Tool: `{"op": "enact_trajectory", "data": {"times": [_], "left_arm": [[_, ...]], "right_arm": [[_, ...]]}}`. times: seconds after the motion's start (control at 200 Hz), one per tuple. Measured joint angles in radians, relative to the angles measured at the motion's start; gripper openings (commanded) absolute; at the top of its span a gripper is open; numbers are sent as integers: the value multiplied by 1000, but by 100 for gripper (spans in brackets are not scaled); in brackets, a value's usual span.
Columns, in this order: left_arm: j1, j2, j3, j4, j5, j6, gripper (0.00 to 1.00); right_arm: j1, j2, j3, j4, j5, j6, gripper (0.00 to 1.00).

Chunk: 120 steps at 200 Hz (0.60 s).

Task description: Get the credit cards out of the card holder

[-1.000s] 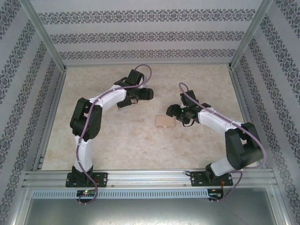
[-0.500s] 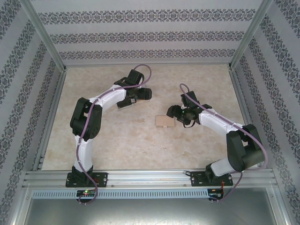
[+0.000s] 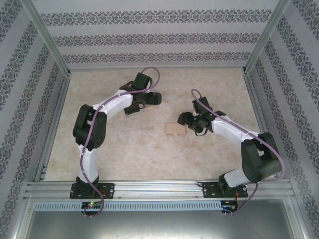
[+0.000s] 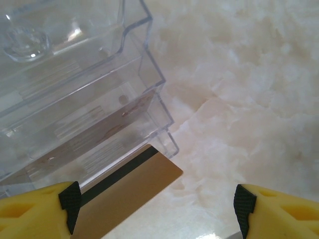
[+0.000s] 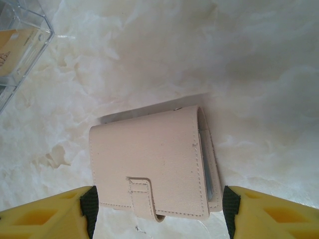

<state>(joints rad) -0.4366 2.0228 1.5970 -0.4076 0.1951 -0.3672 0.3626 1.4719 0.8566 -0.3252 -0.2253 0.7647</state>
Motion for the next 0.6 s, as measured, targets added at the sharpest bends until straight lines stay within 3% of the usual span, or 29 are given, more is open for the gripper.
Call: {"op": "enact_trajectory", "data": {"times": [0.365,0.6], "left_arm": [[-2,-139,-122,31,146,-30,78],[-16,-138,-227,38,224,-84,77]], "right_arm": [[7,0,0,0,0,0,69],[7,12,0,0,0,0,69]]}}
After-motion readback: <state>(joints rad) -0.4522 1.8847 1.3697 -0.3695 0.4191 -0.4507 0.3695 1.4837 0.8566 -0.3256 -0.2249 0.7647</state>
